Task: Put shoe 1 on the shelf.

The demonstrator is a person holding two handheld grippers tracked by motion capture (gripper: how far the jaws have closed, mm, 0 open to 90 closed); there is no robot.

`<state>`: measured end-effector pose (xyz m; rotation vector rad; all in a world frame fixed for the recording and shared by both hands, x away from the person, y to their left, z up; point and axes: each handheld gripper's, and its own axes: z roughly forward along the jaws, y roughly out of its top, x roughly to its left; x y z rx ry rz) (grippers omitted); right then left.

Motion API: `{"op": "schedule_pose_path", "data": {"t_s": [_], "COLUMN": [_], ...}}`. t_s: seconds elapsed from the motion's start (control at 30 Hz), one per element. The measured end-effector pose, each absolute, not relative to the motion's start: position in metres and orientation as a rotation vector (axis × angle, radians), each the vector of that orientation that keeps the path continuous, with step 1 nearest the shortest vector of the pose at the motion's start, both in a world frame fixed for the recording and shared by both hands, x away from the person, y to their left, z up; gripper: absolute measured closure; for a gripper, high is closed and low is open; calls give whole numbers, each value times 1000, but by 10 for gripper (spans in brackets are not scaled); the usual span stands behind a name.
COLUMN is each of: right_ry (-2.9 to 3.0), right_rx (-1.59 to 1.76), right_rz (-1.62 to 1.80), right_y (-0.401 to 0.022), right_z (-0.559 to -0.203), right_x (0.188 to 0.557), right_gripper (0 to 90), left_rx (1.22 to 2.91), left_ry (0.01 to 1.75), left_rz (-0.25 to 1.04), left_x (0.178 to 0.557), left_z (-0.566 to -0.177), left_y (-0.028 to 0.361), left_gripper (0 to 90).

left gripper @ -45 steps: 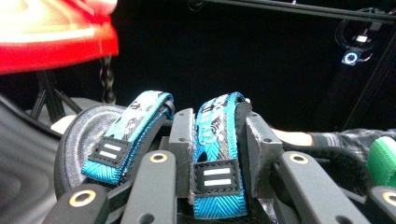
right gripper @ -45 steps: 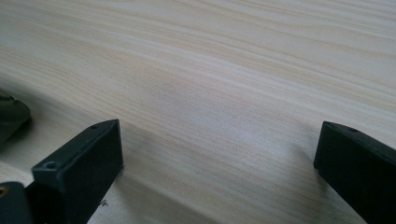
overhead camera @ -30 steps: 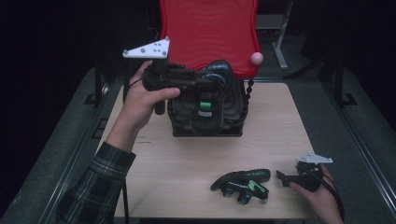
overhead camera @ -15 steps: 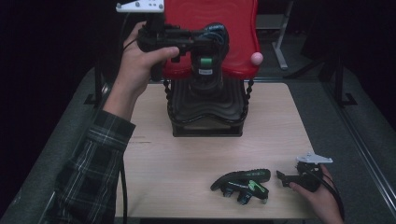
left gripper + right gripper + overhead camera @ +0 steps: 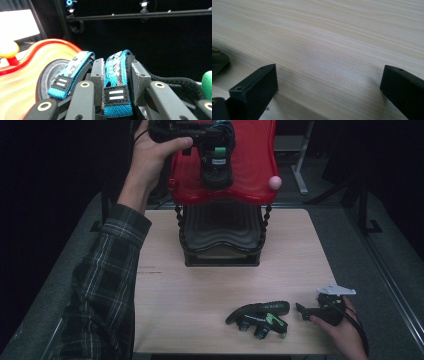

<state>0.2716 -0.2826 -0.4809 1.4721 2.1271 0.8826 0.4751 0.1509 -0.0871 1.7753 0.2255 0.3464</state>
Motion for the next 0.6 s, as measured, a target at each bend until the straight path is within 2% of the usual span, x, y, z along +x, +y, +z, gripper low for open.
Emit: {"op": "schedule_pose_path", "data": {"t_s": [0.3, 0.6], "right_ry": [2129, 2132], "right_rx": [1471, 1467], "right_rz": [884, 885], "right_y": [-283, -283], "right_z": [-481, -481], "right_x": [272, 271], "right_gripper": [8, 8], "left_rx": [1817, 1865], "left_ry": [252, 245], "left_rz": [417, 441], "left_x": [515, 528], "left_z": [-85, -100], "left_y": [147, 143], "left_gripper": [677, 677]}}
